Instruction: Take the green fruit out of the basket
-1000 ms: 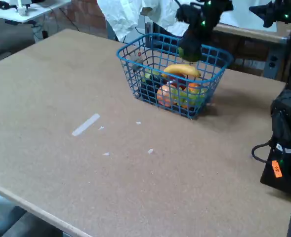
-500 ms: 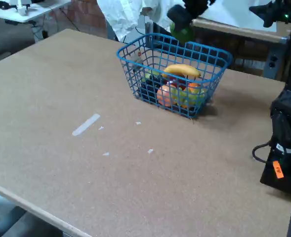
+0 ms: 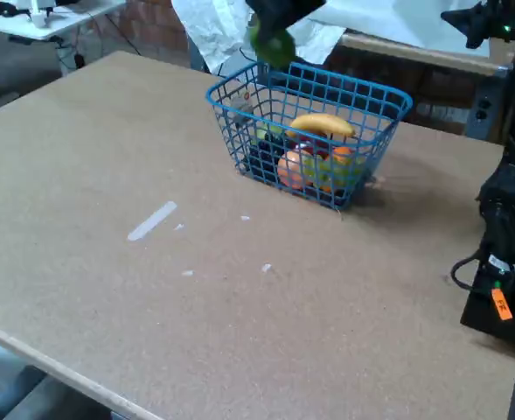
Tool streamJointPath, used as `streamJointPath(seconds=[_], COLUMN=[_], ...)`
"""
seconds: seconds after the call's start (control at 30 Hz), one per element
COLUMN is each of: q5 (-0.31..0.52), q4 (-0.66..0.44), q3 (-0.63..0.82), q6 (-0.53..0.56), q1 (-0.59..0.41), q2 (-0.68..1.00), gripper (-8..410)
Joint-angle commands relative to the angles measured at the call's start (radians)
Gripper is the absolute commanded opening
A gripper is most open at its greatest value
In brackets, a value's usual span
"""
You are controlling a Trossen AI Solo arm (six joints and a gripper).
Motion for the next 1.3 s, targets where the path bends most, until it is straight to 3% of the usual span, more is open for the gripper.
streamJointPath(seconds=[0.0,0.43,1.27], q5=[-0.002,0.006,0.018], q4=[-0.011,0.005,0.166], q3=[0.005,0.002,0.000], q6=[0.135,0.240,0.214], q1=[0.153,0.309,0.304], q2=[0.007,0.127,0.402], gripper=[102,102,102])
